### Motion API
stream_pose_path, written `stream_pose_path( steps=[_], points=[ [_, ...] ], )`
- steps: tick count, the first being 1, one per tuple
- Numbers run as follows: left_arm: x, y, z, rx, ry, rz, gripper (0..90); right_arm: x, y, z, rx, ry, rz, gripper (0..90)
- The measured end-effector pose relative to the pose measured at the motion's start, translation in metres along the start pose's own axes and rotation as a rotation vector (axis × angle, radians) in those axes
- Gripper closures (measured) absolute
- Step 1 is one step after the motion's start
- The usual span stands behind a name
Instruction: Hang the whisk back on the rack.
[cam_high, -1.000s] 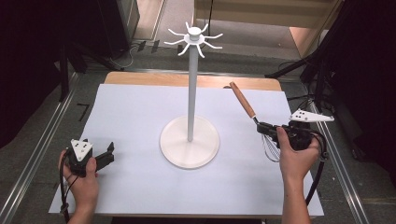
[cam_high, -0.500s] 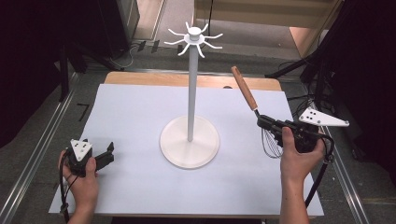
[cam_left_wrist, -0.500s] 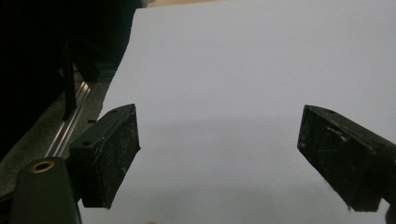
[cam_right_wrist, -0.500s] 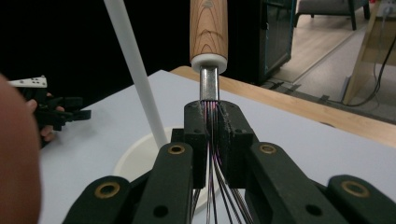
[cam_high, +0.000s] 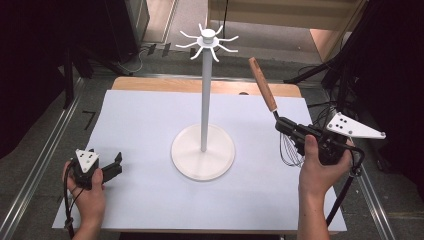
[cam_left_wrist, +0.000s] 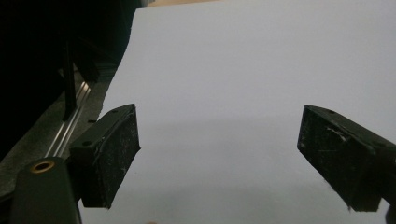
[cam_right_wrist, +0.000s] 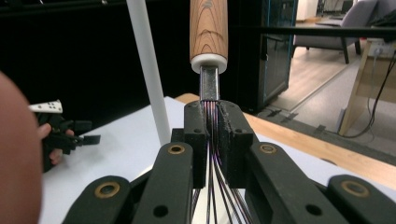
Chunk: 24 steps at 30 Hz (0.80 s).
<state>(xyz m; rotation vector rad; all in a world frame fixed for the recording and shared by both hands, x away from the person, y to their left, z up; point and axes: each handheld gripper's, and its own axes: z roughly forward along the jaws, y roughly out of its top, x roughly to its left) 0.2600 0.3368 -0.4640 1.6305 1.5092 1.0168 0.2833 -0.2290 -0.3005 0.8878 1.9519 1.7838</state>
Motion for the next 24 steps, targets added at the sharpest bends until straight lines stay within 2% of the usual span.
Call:
stream_pose_path(
  steps=[7, 13, 24],
  points=[
    [0.000, 0.000, 0.000, 0.000, 0.000, 0.000, 13.5, 0.012, 0.012, 0.000, -0.038, 0.013, -0.030, 84.3],
    [0.000, 0.000, 0.000, 0.003, -0.002, 0.001, 13.5, 0.022, 0.022, 0.000, -0.069, 0.005, -0.058, 84.2],
    [0.000, 0.000, 0.000, 0.001, 0.000, 0.001, 13.5, 0.032, 0.034, 0.002, -0.099, 0.026, -0.081, 84.2]
  ],
)
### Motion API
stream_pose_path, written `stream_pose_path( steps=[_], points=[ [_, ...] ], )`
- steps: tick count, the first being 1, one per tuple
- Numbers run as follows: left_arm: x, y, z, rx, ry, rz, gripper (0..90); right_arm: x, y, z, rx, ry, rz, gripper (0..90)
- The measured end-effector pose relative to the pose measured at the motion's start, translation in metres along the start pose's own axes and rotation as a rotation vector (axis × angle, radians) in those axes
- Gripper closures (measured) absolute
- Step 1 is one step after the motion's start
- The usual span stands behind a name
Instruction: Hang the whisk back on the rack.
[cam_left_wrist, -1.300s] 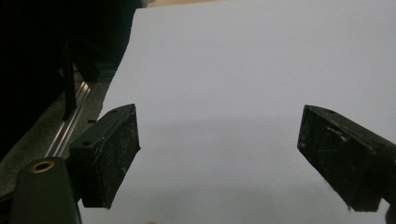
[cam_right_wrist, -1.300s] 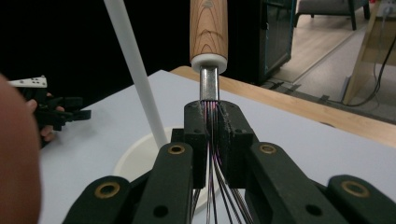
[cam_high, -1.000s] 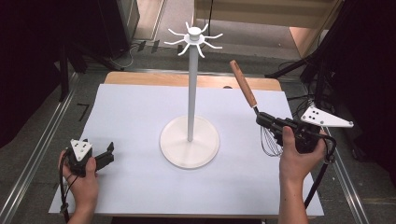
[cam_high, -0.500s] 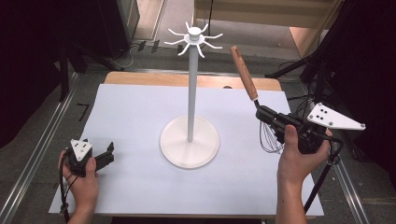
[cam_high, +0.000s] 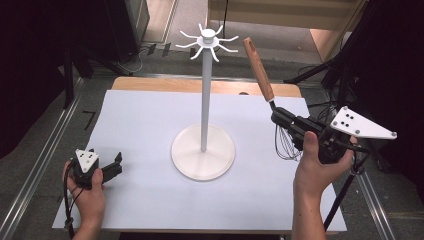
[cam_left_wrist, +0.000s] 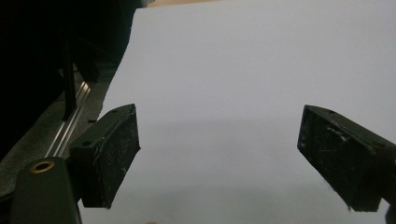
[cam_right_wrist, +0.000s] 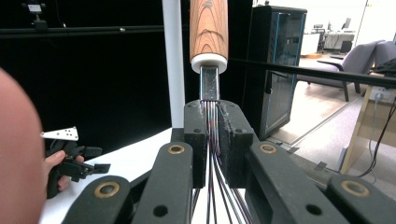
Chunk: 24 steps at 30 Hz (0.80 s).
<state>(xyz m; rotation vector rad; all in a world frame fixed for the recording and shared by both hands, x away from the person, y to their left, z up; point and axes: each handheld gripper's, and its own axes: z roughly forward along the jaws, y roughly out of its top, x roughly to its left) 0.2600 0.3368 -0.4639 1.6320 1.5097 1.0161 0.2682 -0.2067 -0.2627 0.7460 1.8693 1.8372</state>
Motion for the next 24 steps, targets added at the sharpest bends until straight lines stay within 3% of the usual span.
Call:
stream_pose_path(
  steps=[9, 24],
  points=[
    [0.000, 0.000, 0.000, 0.002, -0.001, -0.001, 13.5, 0.006, 0.006, 0.005, -0.020, 0.020, -0.020, 84.1],
    [0.000, 0.000, 0.000, 0.005, 0.000, -0.001, 13.5, 0.009, 0.001, 0.012, -0.002, 0.056, -0.010, 84.1]
  ],
)
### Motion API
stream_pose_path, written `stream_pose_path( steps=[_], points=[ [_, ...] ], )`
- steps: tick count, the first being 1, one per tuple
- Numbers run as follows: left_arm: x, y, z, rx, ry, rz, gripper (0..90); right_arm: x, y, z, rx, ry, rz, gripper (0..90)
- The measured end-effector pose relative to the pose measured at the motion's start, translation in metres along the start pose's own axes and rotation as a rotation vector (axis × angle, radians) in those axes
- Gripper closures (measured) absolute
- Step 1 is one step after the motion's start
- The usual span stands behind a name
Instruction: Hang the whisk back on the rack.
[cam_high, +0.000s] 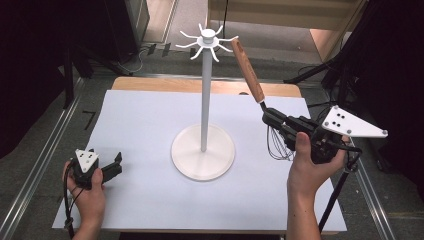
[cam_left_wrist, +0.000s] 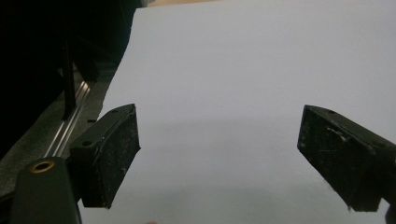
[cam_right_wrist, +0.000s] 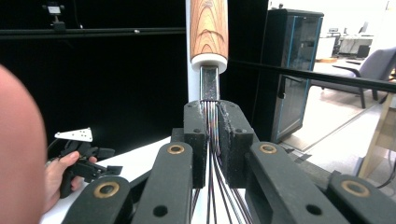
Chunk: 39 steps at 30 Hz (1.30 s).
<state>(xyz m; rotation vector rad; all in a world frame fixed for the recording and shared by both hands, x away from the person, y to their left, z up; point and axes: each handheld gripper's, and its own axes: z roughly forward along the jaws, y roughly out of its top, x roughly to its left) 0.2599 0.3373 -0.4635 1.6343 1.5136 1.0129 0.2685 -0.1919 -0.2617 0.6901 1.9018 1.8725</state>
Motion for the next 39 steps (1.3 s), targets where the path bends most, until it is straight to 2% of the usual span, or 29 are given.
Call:
stream_pose_path(
  steps=[17, 23, 30, 33, 34, 36, 39],
  points=[
    [0.000, 0.000, 0.000, 0.001, 0.001, -0.002, 13.5, 0.000, -0.010, 0.011, -0.007, 0.018, 0.007, 84.1],
    [0.000, 0.000, 0.000, 0.001, -0.001, 0.003, 13.5, -0.002, -0.015, 0.012, -0.016, 0.031, 0.023, 83.6],
    [0.000, 0.000, 0.000, -0.001, -0.001, 0.002, 13.5, -0.006, -0.020, 0.020, 0.041, 0.041, 0.029, 81.6],
    [0.000, 0.000, 0.000, -0.003, -0.001, 0.000, 13.5, -0.006, -0.021, 0.021, 0.050, 0.053, 0.031, 68.8],
    [0.000, 0.000, 0.000, -0.003, -0.001, 0.000, 13.5, -0.006, -0.021, 0.022, 0.054, 0.058, 0.035, 68.0],
    [0.000, 0.000, 0.000, -0.001, -0.001, 0.001, 13.5, -0.007, -0.022, 0.022, 0.067, 0.051, 0.031, 63.4],
    [0.000, 0.000, 0.000, -0.001, -0.001, 0.001, 13.5, -0.007, -0.023, 0.019, 0.075, 0.034, 0.029, 51.6]
  ],
)
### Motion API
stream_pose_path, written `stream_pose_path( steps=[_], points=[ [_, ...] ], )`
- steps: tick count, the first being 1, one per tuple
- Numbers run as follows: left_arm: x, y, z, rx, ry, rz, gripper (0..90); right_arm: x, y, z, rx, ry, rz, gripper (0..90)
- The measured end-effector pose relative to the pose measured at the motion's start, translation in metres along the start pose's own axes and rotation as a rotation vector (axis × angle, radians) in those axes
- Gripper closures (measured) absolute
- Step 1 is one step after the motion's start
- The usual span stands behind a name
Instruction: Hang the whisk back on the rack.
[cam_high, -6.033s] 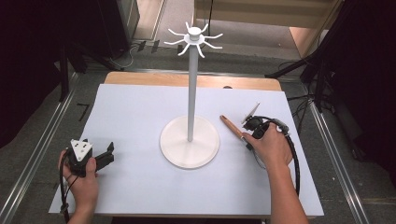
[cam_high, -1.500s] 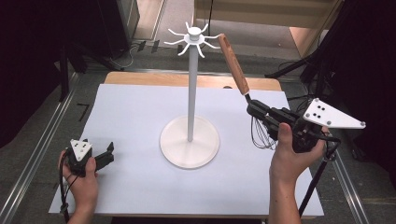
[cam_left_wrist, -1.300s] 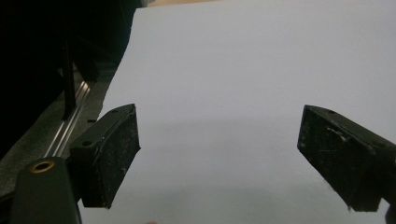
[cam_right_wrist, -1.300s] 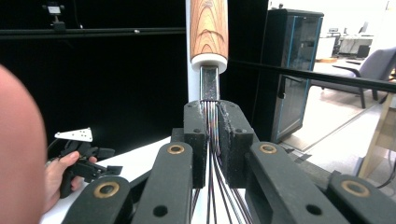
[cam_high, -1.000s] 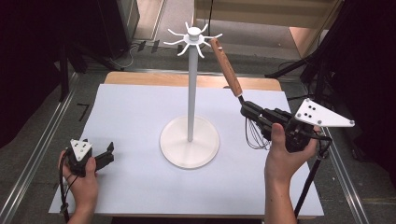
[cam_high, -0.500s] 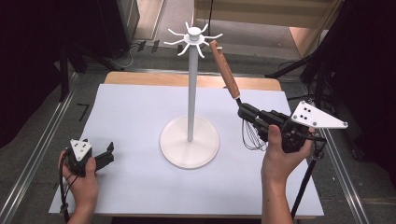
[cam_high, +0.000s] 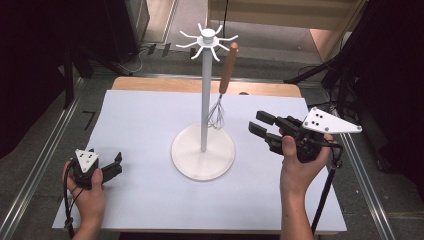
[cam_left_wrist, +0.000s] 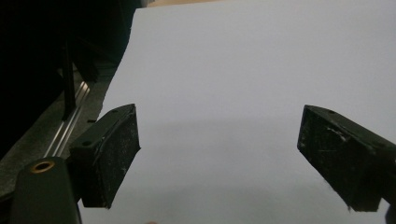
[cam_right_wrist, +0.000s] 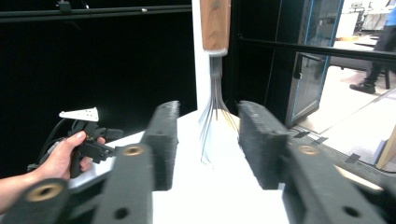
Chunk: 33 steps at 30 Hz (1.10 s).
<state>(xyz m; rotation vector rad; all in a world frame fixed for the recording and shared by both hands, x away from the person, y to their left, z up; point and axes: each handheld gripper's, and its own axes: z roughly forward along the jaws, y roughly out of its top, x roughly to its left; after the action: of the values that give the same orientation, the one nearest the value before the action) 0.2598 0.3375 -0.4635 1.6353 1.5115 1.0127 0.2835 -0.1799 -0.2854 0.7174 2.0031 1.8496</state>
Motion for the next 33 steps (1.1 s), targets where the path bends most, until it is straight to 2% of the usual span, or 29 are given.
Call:
stream_pose_path(
  steps=[2, 5, 11, 22, 27, 33],
  points=[
    [0.000, 0.000, 0.000, 0.001, 0.001, -0.002, 13.5, 0.000, -0.001, -0.001, 0.001, -0.031, -0.007, 43.5],
    [0.000, 0.000, 0.000, 0.001, 0.002, -0.004, 13.5, 0.000, -0.003, -0.004, 0.016, -0.107, -0.018, 31.8],
    [0.000, 0.000, 0.000, 0.000, 0.001, -0.006, 13.6, -0.004, -0.010, -0.008, 0.030, -0.211, -0.020, 18.3],
    [0.000, 0.000, 0.000, 0.001, 0.000, 0.000, 13.5, -0.014, -0.031, -0.015, 0.090, -0.311, -0.030, 7.2],
    [-0.001, 0.000, 0.000, -0.001, 0.001, 0.000, 13.5, -0.020, -0.045, -0.019, 0.114, -0.362, -0.007, 0.0],
    [-0.001, 0.000, 0.000, -0.003, 0.003, 0.001, 13.5, -0.025, -0.058, -0.026, 0.132, -0.398, -0.013, 0.0]
  ],
)
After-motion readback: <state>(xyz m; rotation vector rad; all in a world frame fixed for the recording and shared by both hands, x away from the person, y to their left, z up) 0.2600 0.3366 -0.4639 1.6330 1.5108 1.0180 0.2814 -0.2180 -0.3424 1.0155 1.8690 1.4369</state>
